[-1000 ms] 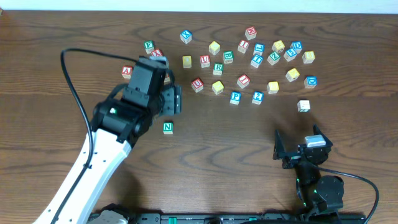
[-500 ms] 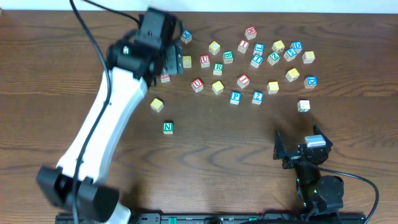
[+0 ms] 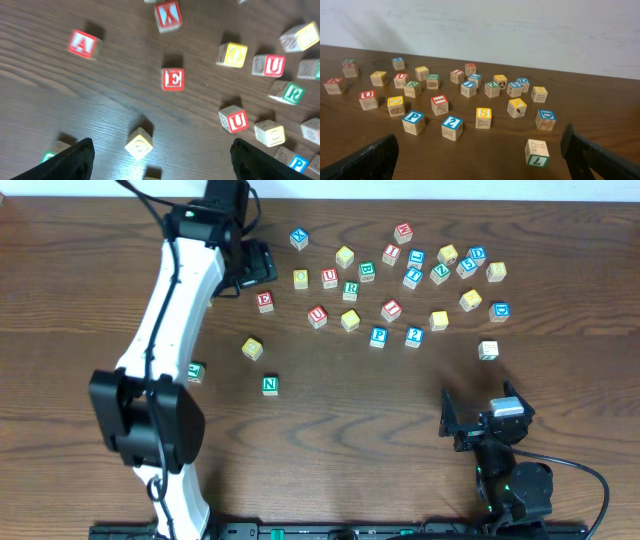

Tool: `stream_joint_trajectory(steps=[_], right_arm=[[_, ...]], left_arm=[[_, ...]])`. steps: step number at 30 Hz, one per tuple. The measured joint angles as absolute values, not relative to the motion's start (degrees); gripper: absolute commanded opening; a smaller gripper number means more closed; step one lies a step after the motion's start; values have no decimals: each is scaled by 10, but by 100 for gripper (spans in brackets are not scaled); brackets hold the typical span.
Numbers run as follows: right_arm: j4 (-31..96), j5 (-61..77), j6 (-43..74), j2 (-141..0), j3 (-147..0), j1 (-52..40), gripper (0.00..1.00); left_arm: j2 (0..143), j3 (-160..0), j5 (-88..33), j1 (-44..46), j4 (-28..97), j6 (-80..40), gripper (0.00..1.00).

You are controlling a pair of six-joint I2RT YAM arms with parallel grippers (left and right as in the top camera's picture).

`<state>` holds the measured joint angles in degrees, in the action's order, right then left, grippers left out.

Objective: Spell out NEURIPS
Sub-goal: 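Open the left gripper and move it to the red E block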

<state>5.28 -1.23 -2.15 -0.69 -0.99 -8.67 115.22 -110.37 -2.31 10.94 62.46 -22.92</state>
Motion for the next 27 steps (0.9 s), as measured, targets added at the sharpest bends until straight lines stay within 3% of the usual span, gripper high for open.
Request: stream_joint_trajectory(steps=[27], right_arm=[[53, -12, -22, -7, -10, -87, 99]], left_arm=[[1243, -1104, -40, 113, 624, -209, 86]])
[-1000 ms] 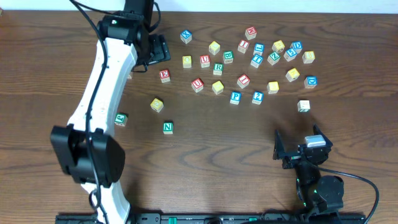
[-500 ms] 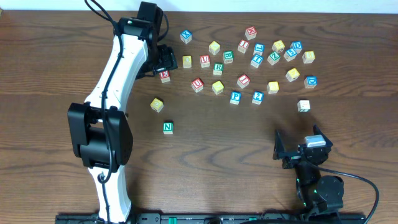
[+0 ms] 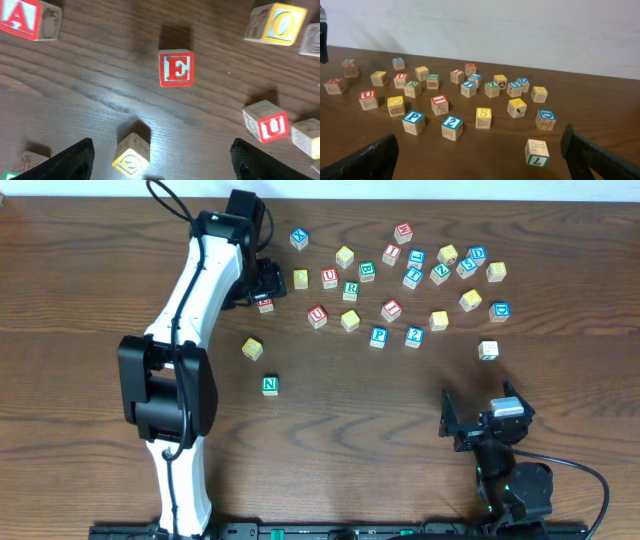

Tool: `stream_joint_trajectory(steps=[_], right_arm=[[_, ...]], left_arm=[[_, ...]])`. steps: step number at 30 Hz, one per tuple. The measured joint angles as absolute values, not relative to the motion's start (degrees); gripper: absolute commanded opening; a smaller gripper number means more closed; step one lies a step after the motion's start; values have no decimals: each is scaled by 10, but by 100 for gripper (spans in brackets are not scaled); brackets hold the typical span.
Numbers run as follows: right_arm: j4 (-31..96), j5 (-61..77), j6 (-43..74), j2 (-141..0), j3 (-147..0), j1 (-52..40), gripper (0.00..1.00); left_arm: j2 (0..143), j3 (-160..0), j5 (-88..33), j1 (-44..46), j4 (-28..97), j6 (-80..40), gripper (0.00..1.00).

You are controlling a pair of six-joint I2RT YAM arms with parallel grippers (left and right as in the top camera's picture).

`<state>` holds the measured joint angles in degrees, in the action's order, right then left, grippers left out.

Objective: Spell out NEURIPS
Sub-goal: 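Open the left gripper and move it to the red E block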

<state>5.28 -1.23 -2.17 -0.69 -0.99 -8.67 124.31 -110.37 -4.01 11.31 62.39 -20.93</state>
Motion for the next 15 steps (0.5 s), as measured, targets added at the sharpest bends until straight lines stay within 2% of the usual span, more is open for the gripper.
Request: stream_joint_trajectory(steps=[15], right_arm=[[53, -12, -22, -7, -10, -87, 99]], left_arm=[[1255, -1103, -42, 114, 601, -176, 86]])
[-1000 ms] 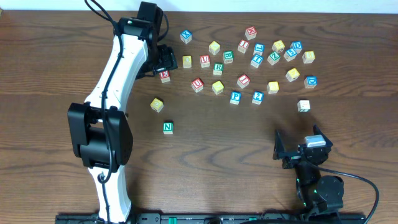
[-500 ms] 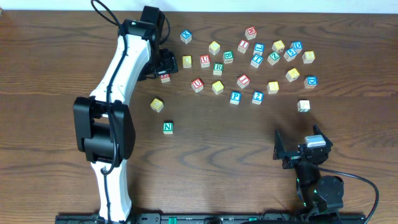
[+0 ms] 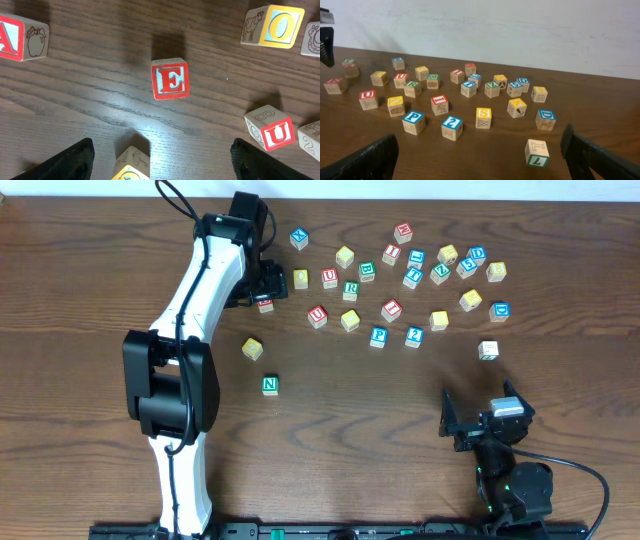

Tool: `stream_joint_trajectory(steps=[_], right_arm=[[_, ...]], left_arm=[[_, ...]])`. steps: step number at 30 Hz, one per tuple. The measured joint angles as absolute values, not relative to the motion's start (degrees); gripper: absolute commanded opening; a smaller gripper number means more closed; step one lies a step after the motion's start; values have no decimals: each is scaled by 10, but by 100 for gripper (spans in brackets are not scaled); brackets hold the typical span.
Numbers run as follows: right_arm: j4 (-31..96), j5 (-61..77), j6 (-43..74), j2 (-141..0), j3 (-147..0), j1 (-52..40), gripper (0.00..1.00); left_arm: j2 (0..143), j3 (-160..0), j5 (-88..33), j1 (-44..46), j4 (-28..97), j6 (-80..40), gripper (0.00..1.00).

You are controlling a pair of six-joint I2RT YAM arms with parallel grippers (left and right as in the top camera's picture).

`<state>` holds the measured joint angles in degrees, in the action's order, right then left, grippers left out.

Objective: Spell out NEURIPS
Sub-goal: 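Open the left gripper and move it to the red E block, then lower the left gripper and grasp the red E block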

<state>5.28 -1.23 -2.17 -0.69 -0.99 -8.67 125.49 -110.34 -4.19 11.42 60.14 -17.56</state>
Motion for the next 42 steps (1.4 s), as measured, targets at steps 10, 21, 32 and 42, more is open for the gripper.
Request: stream_joint_trajectory(steps=[10, 21, 32, 42], right_arm=[[53, -12, -22, -7, -10, -87, 99], [53, -12, -22, -7, -10, -87, 99], [53, -12, -22, -7, -10, -87, 99], [53, -12, -22, -7, -10, -87, 99]], left_arm=[[1282, -1104, -42, 114, 590, -167, 86], [1298, -1104, -42, 114, 559, -167, 86], [1298, -1104, -42, 114, 538, -167, 85], [1298, -1104, -41, 114, 529, -178, 85]])
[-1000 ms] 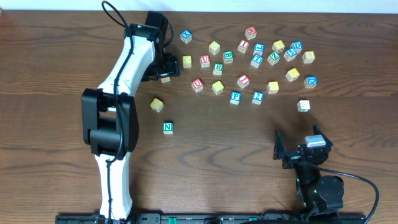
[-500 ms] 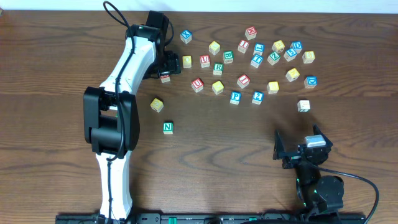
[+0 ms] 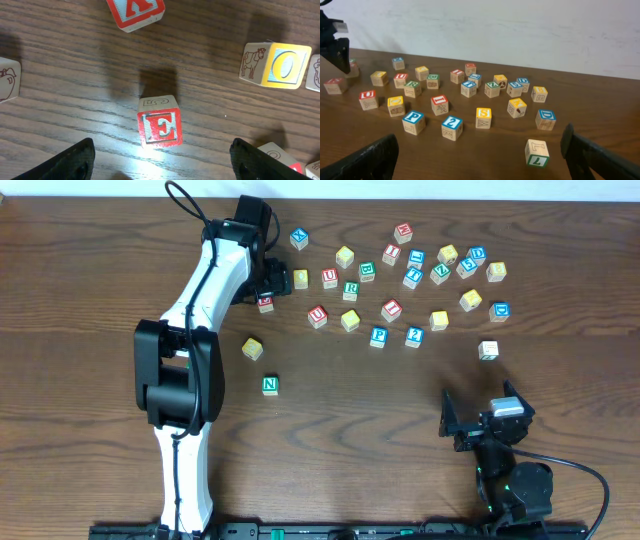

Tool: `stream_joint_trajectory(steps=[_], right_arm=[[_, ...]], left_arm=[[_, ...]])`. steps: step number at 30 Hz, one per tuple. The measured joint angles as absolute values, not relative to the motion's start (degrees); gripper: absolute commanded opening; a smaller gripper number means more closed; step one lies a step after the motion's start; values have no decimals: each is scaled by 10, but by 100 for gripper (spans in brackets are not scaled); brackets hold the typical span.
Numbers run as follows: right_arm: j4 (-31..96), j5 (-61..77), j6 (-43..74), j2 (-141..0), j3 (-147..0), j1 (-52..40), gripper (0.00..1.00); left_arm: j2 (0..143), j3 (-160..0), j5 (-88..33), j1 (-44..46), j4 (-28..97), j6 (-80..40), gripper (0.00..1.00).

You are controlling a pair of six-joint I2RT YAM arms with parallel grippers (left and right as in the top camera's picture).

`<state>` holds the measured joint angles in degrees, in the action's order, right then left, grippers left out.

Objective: Spell out NEURIPS
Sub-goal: 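Lower the left gripper and grasp the red E block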

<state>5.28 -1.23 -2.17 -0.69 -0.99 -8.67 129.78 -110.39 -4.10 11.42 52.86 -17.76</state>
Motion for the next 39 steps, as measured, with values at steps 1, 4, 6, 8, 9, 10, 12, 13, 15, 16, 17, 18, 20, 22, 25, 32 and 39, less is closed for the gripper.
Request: stream_joint_trajectory(steps=[1, 4, 6, 8, 9, 10, 12, 13, 15, 16, 17, 18, 20, 22, 25, 32, 39], right_arm=[[53, -12, -22, -7, -10, -87, 99], [53, -12, -22, -7, -10, -87, 99], [53, -12, -22, -7, -10, -87, 99], [53, -12, -22, -7, -10, -87, 99], [53, -12, -22, -7, -10, -87, 99], [53, -12, -22, -7, -10, -87, 99], [53, -12, -22, -7, -10, -87, 99], [53, -12, -22, -7, -10, -87, 99], [53, -12, -22, -7, -10, -87, 99], [53, -12, -22, -7, -10, -87, 99], [53, -12, -22, -7, -10, -87, 99], [53, -12, -22, -7, -10, -87, 99], [53, -12, -22, -7, -10, -87, 99], [53, -12, -22, -7, -10, -87, 99], [53, -12, -22, -7, -10, -87, 99], [53, -12, -22, -7, -10, -87, 99], [53, -12, -22, -7, -10, -87, 99]], left_arm=[[1298, -1104, -39, 114, 529, -180, 85], [1304, -1104, -34, 114, 528, -189, 85], [1315, -1104, -30, 115, 528, -195, 85], [1330, -1104, -30, 115, 528, -196, 85], [1337, -1104, -30, 115, 528, -197, 85], [1344, -1104, -30, 115, 528, -197, 85], [1353, -1104, -30, 115, 526, -197, 85], [1354, -1104, -30, 115, 524, -197, 85], [1354, -1104, -30, 115, 521, -197, 85], [1354, -1104, -30, 115, 521, -197, 85], [1354, -1104, -30, 115, 520, -197, 85], [1354, -1104, -31, 115, 521, -197, 85], [1354, -1104, -30, 115, 520, -197, 85], [1354, -1104, -31, 115, 520, -197, 86], [1354, -1104, -31, 115, 520, -199, 78], [1354, -1104, -31, 115, 514, -197, 68], [1354, -1104, -31, 115, 514, -197, 65]])
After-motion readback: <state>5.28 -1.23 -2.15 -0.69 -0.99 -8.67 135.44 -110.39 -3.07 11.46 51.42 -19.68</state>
